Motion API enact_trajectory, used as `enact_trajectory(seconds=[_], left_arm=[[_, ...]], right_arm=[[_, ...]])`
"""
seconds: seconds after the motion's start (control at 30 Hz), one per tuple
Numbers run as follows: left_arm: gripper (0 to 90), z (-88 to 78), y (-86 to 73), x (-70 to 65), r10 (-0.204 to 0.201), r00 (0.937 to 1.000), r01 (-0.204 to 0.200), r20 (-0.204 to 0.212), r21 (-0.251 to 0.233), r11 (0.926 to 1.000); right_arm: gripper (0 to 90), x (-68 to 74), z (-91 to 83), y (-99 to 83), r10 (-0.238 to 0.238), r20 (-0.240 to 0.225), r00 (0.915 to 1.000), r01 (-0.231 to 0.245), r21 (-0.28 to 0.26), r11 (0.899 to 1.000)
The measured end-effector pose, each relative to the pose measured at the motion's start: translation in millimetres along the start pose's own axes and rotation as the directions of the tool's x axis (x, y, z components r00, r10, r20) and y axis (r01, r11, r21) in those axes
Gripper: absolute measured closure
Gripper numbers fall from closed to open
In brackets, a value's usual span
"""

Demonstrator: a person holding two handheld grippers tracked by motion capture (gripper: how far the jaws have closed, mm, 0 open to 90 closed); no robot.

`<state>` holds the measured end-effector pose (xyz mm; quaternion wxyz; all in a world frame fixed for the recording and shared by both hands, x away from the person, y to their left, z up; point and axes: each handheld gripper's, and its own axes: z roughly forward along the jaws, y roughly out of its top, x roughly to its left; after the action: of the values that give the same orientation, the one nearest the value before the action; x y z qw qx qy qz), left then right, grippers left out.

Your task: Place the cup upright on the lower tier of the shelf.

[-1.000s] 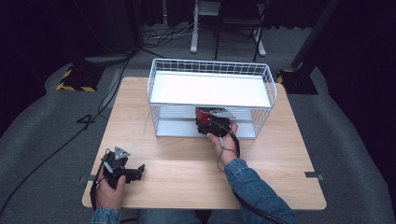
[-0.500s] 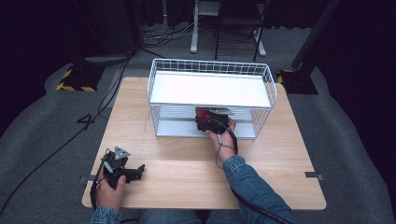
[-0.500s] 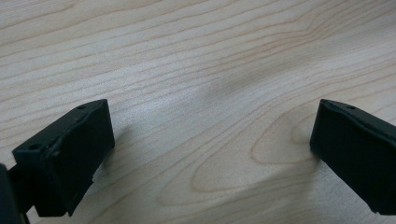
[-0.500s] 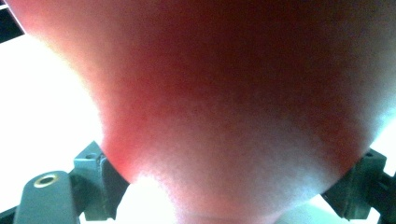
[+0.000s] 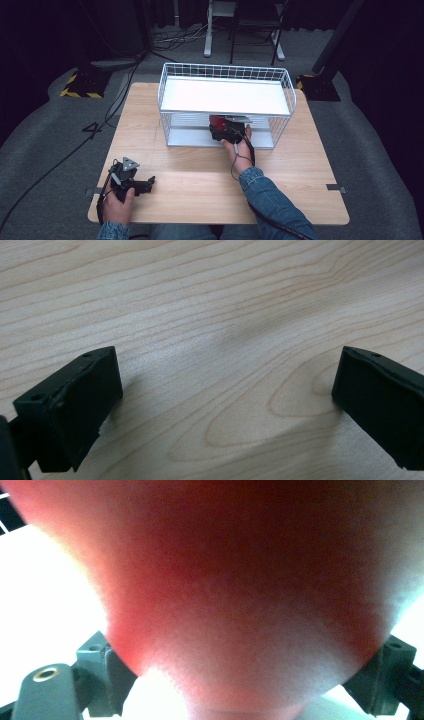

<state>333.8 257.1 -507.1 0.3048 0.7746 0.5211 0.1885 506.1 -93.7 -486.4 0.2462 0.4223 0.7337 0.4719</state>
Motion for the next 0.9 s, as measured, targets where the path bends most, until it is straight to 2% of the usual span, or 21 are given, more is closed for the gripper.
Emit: enact_trajectory(seconds=[0.4,0.53,0.9], left_arm=[[0.1,0.0,0.0,0.1,0.000,1.0000,0.000,0.001,0.000,1.0000],[0.1,0.0,0.0,0.1,0.000,1.0000,0.000,0.000,0.000,1.0000],[0.1,0.0,0.0,0.0,0.000,1.0000,0.000,0.000,-0.001,1.0000]], right_arm=[[15.8,-1.8,-5.4,-7.0,-0.042,-0.013,0.9990,0.042,0.009,0.999],[15.8,-2.8,-13.4,-10.7,-0.024,-0.019,0.9995,0.024,0.010,1.000],[15.8,-7.9,-41.3,-14.1,-0.019,-0.048,0.9987,0.021,0.034,0.999]])
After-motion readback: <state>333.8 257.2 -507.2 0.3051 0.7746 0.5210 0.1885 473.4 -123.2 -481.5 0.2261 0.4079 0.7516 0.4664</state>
